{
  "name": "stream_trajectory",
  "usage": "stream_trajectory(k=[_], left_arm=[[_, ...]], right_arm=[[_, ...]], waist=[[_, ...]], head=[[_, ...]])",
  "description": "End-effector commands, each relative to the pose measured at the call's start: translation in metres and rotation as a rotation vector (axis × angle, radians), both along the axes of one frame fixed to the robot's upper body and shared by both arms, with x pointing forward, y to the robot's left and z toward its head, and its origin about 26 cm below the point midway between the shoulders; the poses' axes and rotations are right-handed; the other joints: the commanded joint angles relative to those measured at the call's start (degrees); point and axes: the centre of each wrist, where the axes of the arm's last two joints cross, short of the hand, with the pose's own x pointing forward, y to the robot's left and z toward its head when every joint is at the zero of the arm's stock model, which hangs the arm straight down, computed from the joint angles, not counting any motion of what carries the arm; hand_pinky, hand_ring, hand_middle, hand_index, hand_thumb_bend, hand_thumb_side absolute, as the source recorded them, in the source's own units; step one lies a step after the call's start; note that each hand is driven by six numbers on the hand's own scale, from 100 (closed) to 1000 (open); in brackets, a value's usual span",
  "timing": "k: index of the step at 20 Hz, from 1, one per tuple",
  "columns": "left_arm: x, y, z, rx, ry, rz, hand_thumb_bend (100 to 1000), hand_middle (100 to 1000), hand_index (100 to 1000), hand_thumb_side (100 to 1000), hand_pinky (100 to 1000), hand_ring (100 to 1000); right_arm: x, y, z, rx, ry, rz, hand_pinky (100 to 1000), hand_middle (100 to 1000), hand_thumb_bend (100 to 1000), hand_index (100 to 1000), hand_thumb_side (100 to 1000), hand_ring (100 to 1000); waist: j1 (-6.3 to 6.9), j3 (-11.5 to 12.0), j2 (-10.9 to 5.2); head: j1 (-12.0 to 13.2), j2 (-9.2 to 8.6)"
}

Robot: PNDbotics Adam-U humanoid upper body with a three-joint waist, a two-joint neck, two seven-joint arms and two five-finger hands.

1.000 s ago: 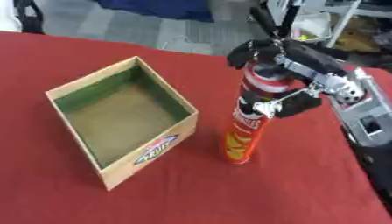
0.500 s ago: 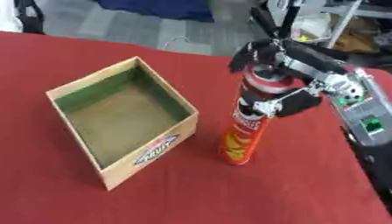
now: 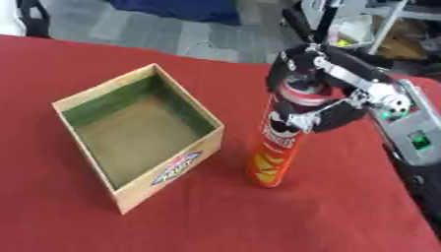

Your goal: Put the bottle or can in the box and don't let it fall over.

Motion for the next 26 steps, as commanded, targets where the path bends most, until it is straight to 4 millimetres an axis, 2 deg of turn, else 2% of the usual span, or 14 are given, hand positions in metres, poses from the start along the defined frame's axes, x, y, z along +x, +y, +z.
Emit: stream_trajectory(k=[1,7,15,18,26], left_arm=[[-0.002,-0.001,0.010,0.007,-0.036,-0.014,100,755,810,647,517,768],[-0.002,-0.001,0.010,0.006,-0.034,-0.014,100,749,804,646,516,768],[-0.002,-0.002,0.010,0.006,-0.026,-0.020,100,744,795,648,516,769],[-0.002,-0.002,0.010,0.004,-0.021,-0.023,100,742,794,648,517,768],[-0.001,-0.007,0.013,-0.017,-0.014,-0.047,100,743,795,654,528,770]], right_arm=[[-0.001,0.002,-0.002,-0.295,-0.146,0.219,179,425,100,483,100,439],[-0.006,0.006,0.007,-0.220,-0.203,0.226,111,406,100,444,100,401],[-0.008,0.003,0.029,-0.136,-0.267,0.235,100,387,106,426,100,380],[-0.009,0.001,0.043,-0.106,-0.283,0.240,100,387,106,428,100,377],[-0.013,0.002,0.095,0.007,-0.329,0.275,107,387,241,428,100,367]], waist=[[0.24,0.01,-0.94],[0.21,-0.04,-1.04],[0.12,0.08,-1.33],[0.01,0.23,-1.47],[-0.56,1.61,-1.71]], head=[[0.12,0.07],[0.21,0.13],[0.17,0.12],[0.11,0.12],[-1.87,0.86]])
